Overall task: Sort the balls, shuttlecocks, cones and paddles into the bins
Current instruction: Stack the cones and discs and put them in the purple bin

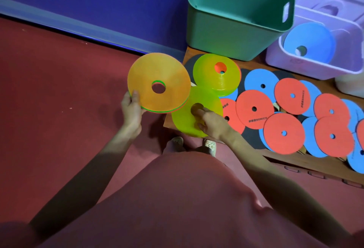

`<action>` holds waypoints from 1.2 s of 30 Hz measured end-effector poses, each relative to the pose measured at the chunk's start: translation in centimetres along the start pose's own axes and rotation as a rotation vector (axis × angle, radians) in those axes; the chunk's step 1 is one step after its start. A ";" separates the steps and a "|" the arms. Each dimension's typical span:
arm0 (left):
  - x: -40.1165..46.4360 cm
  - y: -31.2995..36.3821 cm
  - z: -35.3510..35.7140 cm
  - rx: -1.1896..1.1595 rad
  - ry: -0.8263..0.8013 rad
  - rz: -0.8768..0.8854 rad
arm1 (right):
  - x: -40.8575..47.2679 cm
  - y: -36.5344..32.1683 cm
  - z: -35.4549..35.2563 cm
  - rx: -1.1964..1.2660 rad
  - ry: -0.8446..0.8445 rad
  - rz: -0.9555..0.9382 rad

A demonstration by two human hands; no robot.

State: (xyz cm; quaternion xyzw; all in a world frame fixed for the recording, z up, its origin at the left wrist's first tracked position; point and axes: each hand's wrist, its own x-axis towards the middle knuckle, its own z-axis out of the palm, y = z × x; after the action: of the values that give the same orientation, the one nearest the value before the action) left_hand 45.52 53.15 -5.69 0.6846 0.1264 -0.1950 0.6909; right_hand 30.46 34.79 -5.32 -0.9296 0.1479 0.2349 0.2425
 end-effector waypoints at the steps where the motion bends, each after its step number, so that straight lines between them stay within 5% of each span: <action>1: 0.0 -0.1 -0.1 0.002 0.009 -0.005 | -0.2 -0.3 -0.2 -0.007 -0.003 0.017; 7: 0.2 -0.5 0.5 -0.015 0.075 -0.023 | -4.7 -1.9 -4.9 0.004 0.115 0.330; 10: 0.2 -0.4 1.0 -0.009 0.079 -0.004 | -6.4 -1.9 -7.4 0.243 0.115 0.484; 14: 0.3 -0.7 1.8 0.057 0.026 0.012 | -6.0 -1.1 -9.1 0.531 0.426 0.169; 18: -0.7 -1.0 3.2 0.093 -0.076 0.013 | -4.7 -1.3 -9.8 1.122 0.433 0.048; 22: -1.5 -1.5 4.1 0.107 -0.175 0.000 | -2.6 -1.1 -8.5 1.348 0.349 0.127; 25: -2.1 -1.0 5.0 0.064 -0.198 -0.032 | -1.7 -0.7 -7.1 1.261 0.440 0.268; 30: -2.5 0.0 5.6 -0.035 -0.238 -0.054 | -1.2 1.2 -5.2 0.591 0.784 0.203; 36: -2.5 0.2 5.8 -0.019 -0.309 -0.030 | 0.3 2.1 -5.1 0.591 0.661 0.129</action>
State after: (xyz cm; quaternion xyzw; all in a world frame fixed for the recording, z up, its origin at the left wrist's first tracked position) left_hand 42.86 47.57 -4.27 0.6377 0.0305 -0.3071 0.7058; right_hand 31.80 30.32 -2.32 -0.8343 0.3360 -0.1125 0.4223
